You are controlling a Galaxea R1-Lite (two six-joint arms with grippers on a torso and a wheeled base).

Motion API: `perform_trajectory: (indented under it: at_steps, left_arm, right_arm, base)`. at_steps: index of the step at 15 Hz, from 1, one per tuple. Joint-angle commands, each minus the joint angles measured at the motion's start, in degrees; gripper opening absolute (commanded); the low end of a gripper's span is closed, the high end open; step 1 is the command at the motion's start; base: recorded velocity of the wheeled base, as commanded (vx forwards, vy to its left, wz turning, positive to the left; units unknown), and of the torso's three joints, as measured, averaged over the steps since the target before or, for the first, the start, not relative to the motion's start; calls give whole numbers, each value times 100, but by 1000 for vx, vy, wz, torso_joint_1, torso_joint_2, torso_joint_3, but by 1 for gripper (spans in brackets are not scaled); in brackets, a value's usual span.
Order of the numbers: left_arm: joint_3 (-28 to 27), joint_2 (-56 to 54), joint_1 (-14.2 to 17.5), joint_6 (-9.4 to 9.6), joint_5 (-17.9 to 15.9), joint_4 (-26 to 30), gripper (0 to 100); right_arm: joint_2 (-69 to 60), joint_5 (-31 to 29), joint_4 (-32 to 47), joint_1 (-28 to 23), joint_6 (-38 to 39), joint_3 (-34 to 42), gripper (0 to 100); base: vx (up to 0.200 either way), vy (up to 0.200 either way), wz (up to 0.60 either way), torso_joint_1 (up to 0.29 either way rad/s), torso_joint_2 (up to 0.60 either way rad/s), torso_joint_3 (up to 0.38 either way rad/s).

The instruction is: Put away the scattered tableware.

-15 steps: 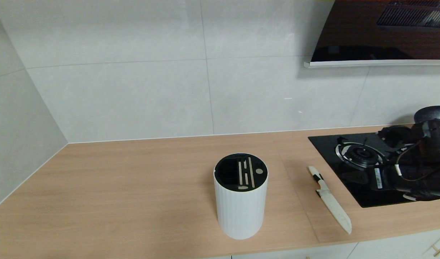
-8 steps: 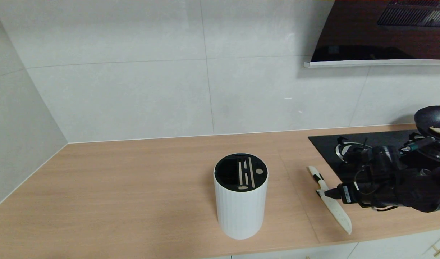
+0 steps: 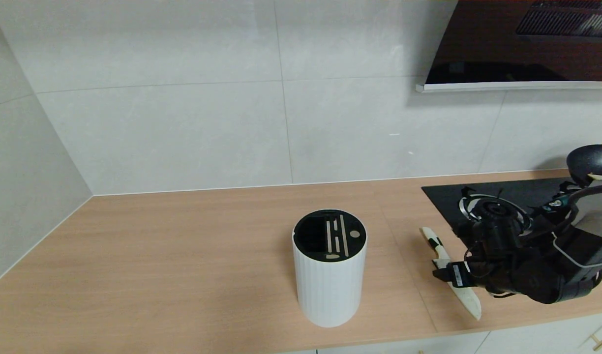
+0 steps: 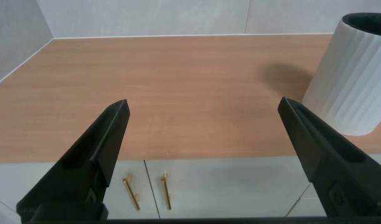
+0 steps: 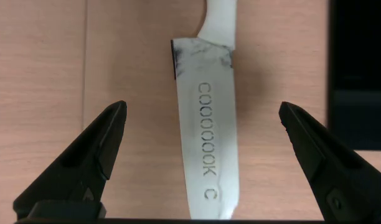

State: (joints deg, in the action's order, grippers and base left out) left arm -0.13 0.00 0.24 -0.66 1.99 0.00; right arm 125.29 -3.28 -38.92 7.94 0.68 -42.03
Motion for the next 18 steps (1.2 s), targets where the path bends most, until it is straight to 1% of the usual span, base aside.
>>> perform_trajectory:
  at_steps: [1,9,18]
  left_arm:
    - [5,0,2,-4,3,0,100]
    - [-4,0,2,4,3,0,100]
    - [5,0,2,4,3,0,100]
  right_arm:
    - [276,-6,-370,-3,11,-7,100]
    - [707,3,-1381,-3,20,20,100]
    - [874,3,-1522,-82,11,2,100]
  base:
    - [0,0,0,0,0,0]
    - [0,0,0,0,0,0]
    - [0,0,0,0,0,0]
